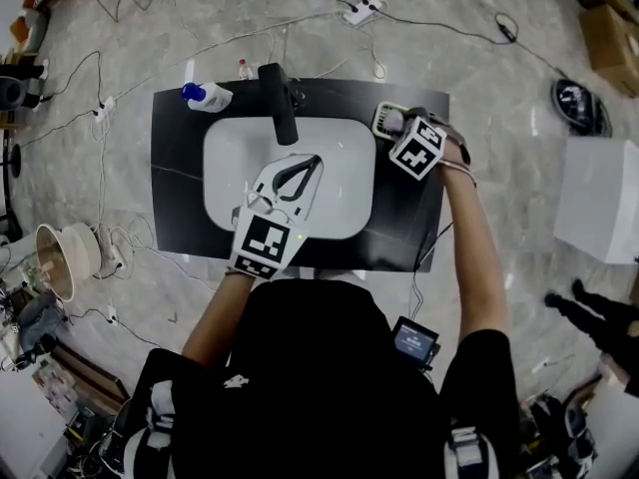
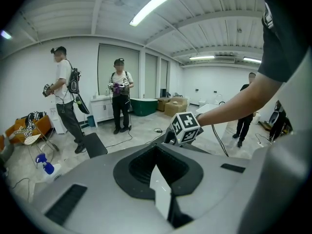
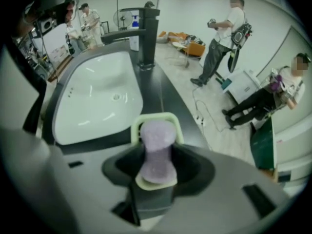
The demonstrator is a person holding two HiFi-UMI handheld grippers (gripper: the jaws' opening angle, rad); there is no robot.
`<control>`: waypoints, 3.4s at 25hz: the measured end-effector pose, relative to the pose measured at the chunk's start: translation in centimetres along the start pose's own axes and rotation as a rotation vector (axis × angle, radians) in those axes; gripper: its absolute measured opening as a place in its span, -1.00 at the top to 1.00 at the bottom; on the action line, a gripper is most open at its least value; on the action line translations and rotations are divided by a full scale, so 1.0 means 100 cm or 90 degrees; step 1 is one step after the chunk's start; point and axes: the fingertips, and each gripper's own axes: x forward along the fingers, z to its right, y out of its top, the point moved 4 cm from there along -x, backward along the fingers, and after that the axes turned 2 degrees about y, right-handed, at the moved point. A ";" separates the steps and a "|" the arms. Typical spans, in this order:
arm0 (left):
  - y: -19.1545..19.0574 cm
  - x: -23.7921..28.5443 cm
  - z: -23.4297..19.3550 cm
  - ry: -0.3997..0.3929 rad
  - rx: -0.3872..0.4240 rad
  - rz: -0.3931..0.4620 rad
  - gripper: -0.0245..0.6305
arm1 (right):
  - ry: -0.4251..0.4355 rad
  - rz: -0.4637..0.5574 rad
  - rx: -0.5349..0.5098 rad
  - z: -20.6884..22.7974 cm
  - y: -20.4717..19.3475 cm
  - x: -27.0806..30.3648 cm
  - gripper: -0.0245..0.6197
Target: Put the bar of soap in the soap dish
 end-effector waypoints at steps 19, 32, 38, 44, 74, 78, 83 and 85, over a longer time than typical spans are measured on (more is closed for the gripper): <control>0.000 -0.009 -0.002 -0.005 0.010 0.010 0.85 | -0.017 0.001 0.029 0.002 0.003 -0.009 0.24; 0.017 -0.033 -0.015 -0.022 0.048 0.049 0.85 | -0.107 0.097 0.167 -0.020 0.021 -0.071 0.60; 0.032 -0.051 -0.024 -0.023 0.067 0.079 0.85 | -0.161 0.186 0.258 -0.036 0.038 -0.118 0.78; 0.045 -0.074 -0.032 -0.017 0.092 0.106 0.85 | -0.230 0.313 0.380 -0.054 0.055 -0.175 0.82; 0.129 -0.198 -0.022 0.041 0.165 0.321 0.85 | -0.465 0.682 0.368 -0.158 0.109 -0.403 0.82; 0.136 -0.213 -0.023 0.049 0.167 0.337 0.85 | -0.476 0.695 0.354 -0.167 0.115 -0.417 0.82; 0.138 -0.220 -0.023 0.058 0.169 0.351 0.85 | -0.472 0.702 0.350 -0.174 0.119 -0.419 0.82; 0.138 -0.221 -0.023 0.058 0.169 0.354 0.85 | -0.470 0.702 0.349 -0.175 0.120 -0.417 0.82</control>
